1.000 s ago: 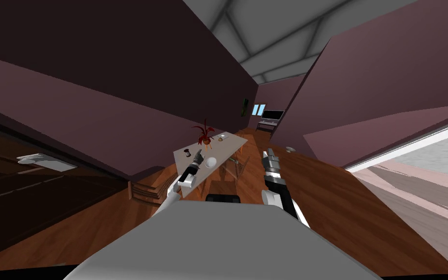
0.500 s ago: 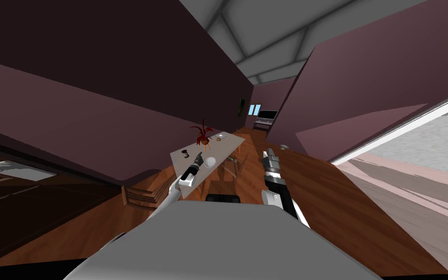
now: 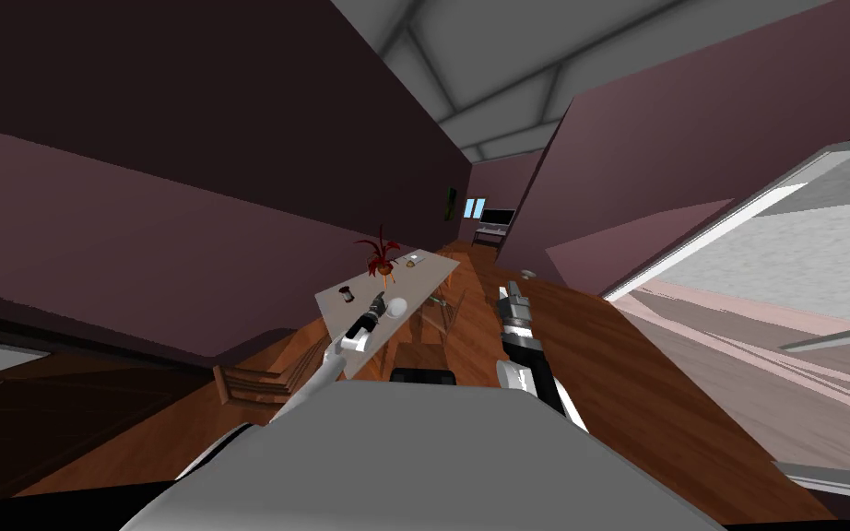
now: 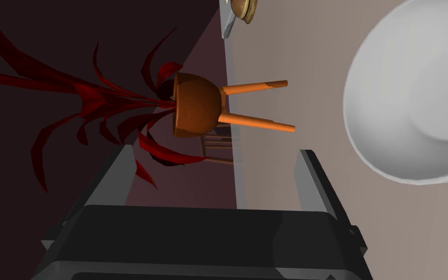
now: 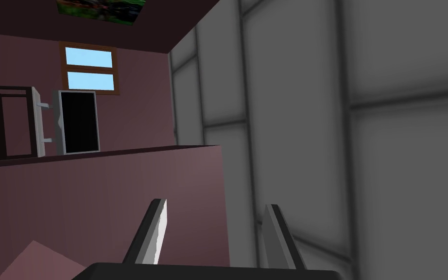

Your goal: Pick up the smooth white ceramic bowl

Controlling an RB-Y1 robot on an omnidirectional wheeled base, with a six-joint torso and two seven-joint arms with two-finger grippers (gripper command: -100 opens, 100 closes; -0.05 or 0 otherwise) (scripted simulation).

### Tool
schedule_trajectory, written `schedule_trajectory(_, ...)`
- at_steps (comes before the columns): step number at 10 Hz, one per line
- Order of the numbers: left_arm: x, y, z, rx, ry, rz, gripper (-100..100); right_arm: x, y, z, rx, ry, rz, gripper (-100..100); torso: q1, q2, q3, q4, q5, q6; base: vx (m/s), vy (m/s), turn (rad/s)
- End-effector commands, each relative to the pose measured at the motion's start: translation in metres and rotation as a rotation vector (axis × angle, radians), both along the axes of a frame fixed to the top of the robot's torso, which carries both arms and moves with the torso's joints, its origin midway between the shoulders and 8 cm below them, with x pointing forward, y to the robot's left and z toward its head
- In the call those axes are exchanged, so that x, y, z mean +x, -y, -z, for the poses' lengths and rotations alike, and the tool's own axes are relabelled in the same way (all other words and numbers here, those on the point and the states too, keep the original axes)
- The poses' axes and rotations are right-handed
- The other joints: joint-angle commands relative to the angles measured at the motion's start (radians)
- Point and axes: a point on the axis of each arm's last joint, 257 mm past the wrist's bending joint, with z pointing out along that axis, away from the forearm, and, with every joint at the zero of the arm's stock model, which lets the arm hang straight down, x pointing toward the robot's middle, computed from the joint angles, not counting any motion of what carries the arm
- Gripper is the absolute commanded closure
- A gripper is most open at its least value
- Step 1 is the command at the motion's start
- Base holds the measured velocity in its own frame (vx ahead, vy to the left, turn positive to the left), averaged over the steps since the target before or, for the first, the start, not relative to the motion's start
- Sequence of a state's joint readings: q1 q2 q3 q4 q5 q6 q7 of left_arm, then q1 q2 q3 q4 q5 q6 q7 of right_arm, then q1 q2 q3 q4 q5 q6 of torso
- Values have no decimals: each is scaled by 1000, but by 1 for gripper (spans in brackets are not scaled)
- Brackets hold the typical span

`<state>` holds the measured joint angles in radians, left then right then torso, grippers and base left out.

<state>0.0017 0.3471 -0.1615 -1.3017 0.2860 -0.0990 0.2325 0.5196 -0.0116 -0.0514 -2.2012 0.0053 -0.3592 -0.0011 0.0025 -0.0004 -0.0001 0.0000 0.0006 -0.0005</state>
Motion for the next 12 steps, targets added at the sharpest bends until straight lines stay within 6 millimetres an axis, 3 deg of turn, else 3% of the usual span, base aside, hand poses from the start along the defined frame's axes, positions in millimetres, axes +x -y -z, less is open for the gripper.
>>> schedule_trajectory(1,-1,-5,18,5,-45,-8,-100,0,0,0,0,0,0,0,0,0,0,0,0,0,-26,36,-136)
schedule_trajectory(3,4,-4,26,4,-76,-4,-100,0,0,0,0,0,0,0,0,-1,0,0,0,-1,-19,28,-82)
schedule_trajectory(8,-5,-22,79,21,-218,-33,-100,0,0,0,0,0,0,0,1,1,0,0,0,0,-32,38,-128)
schedule_trajectory(12,-5,-28,102,32,-296,-41,-100,0,0,0,0,0,0,0,0,-1,-1,0,0,-1,-14,26,-98)
